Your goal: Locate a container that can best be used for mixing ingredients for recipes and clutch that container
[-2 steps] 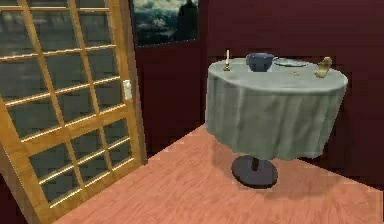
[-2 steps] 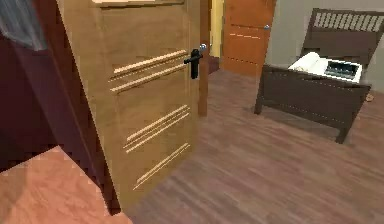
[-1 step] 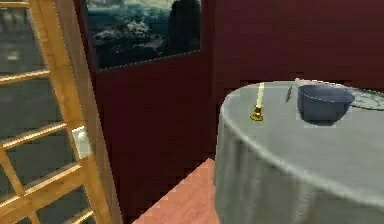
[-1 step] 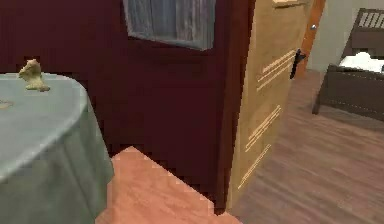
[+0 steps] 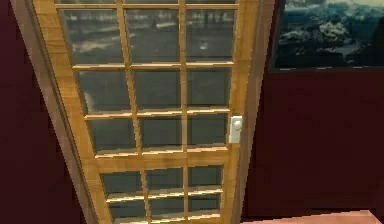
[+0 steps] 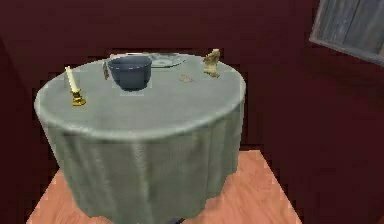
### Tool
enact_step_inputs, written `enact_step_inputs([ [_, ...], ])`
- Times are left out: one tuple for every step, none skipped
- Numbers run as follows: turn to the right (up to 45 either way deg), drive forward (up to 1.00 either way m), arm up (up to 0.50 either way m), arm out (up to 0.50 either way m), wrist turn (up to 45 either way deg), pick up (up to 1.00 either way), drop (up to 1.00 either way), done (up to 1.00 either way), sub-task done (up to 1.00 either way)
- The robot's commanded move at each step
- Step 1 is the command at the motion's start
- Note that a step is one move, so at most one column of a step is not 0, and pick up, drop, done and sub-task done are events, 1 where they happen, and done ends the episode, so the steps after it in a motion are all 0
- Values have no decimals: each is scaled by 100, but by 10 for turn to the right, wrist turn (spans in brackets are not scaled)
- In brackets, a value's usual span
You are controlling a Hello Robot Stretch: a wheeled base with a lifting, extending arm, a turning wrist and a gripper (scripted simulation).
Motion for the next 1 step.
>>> enact_step_inputs([
  [-120,0,0,0,0,0,0,0,0],
])
